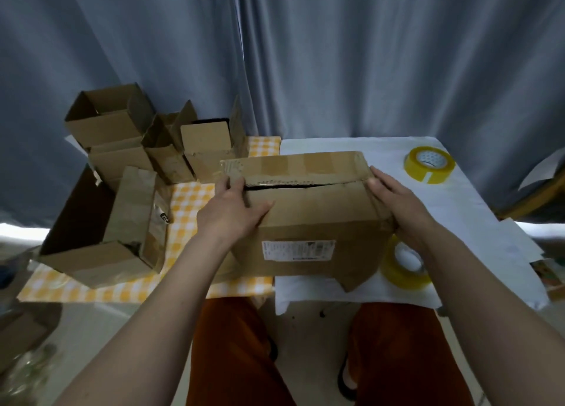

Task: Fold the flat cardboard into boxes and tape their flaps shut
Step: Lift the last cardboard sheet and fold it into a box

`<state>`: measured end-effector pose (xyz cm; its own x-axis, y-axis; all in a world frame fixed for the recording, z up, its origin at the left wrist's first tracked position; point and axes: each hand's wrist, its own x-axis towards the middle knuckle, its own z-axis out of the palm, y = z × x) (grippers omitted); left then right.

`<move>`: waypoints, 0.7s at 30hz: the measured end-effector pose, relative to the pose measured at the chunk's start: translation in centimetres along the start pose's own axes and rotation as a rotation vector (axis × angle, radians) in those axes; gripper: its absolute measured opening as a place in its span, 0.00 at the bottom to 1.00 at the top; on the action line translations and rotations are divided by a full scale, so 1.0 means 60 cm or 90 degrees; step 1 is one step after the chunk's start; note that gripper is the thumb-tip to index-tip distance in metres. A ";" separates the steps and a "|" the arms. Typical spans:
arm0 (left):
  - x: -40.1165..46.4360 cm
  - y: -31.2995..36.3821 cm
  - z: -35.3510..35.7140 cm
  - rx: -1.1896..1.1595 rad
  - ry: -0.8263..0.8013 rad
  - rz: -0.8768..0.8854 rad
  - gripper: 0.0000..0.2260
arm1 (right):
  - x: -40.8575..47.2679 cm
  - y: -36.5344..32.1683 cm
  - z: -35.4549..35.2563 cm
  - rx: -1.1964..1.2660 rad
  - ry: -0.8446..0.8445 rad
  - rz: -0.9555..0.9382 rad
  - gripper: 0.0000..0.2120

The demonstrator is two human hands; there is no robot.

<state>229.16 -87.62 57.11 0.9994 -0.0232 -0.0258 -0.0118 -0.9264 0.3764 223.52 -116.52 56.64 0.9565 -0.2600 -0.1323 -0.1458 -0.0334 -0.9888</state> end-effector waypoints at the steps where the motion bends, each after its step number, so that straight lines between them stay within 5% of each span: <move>1: -0.010 0.006 0.005 0.007 0.002 -0.010 0.38 | 0.007 0.004 -0.007 -0.030 0.002 0.005 0.20; 7: -0.028 0.011 0.042 -0.090 -0.039 -0.029 0.41 | 0.023 0.020 0.000 -0.415 0.160 -0.066 0.17; 10: -0.012 -0.008 0.036 -0.171 -0.020 -0.006 0.44 | 0.014 0.026 0.024 -0.444 0.246 -0.102 0.17; 17: -0.027 -0.040 0.051 -0.180 0.015 0.065 0.39 | 0.031 0.044 0.021 -0.504 0.095 -0.005 0.22; 21: -0.034 -0.034 0.042 0.007 0.014 0.102 0.40 | 0.033 0.050 0.032 -0.656 0.158 -0.023 0.19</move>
<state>227.03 -86.66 54.06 0.9853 -0.1622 0.0545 -0.1709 -0.9154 0.3644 225.46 -115.31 53.28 0.9030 -0.4286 0.0299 -0.3733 -0.8171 -0.4393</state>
